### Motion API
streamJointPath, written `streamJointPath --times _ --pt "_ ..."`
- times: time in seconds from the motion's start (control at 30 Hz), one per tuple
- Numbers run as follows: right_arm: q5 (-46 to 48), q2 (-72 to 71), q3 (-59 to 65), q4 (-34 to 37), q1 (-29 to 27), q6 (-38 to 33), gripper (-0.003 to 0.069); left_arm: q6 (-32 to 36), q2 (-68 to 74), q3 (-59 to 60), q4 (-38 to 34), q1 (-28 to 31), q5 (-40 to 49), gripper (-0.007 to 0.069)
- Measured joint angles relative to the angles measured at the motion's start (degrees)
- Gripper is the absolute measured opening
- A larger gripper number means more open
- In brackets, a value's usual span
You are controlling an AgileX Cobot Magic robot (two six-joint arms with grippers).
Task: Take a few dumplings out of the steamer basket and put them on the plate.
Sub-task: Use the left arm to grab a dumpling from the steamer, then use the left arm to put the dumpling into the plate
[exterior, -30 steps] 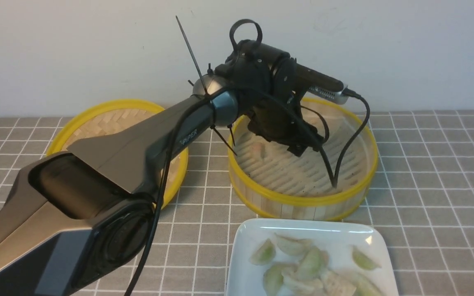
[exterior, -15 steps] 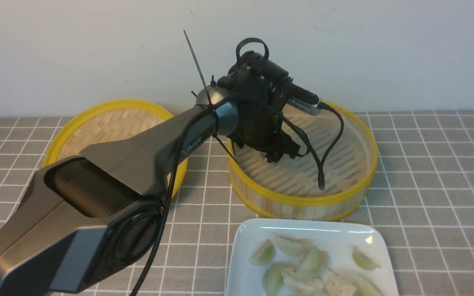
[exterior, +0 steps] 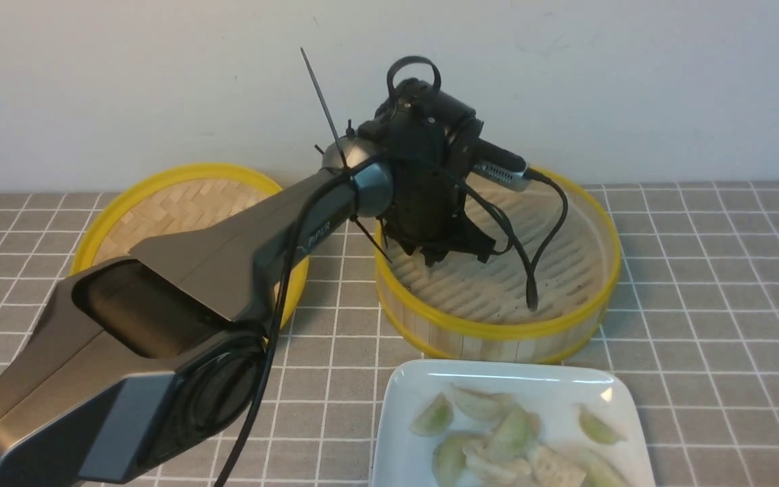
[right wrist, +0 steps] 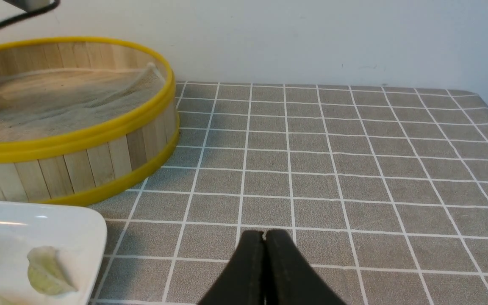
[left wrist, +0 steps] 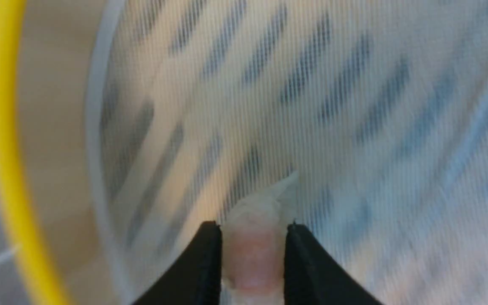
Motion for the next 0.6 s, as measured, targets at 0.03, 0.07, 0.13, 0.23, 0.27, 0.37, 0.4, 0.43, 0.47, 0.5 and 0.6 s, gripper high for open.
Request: streamJointPath --times 0.03,0.07,0.13,0.23,0.27,0.37,0.4,0.43,0.47,0.5,0.6 --pt "0.0 0.0 0.0 0.0 0.0 0.0 -0.0014 0.5 -1.2 -0.8 0.0 0.0 1.4 0.0167" --pt "0.0 0.0 0.0 0.0 0.0 0.0 -0.0014 1.1 -2.6 -1.5 0.0 0.0 2.3 0.0167" --pt "0.0 0.0 0.0 0.0 0.0 0.0 -0.0014 1.7 -4.2 -2.2 -0.1 0.0 2.8 0.0167" --pt "0.0 0.0 0.0 0.0 0.0 0.0 -0.0014 3.0 -11.3 -2.4 -2.6 0.0 3.0 0.0167" --pt "0.0 0.0 0.0 0.0 0.0 0.0 -0.0014 3.4 -13.3 -1.6 -3.9 0.0 3.0 0.0167" --pt "0.0 0.0 0.0 0.0 0.0 0.0 -0.0014 4.4 -19.3 4.1 -8.2 -0.1 3.0 0.0167" --pt "0.0 0.0 0.0 0.0 0.0 0.0 -0.0014 4.5 -21.9 6.7 -9.6 -0.1 3.0 0.0167" --pt "0.0 0.0 0.0 0.0 0.0 0.0 -0.0014 4.5 -23.6 8.9 -10.4 -0.2 3.0 0.0167" --pt "0.0 0.0 0.0 0.0 0.0 0.0 -0.0014 4.5 -27.4 15.4 -12.8 -0.6 3.0 0.0167" --pt "0.0 0.0 0.0 0.0 0.0 0.0 -0.0014 4.5 -29.5 19.0 -13.7 -0.7 3.0 0.0167" --pt "0.0 0.0 0.0 0.0 0.0 0.0 -0.0014 4.6 -35.8 30.9 -17.3 -2.2 3.1 0.0167"
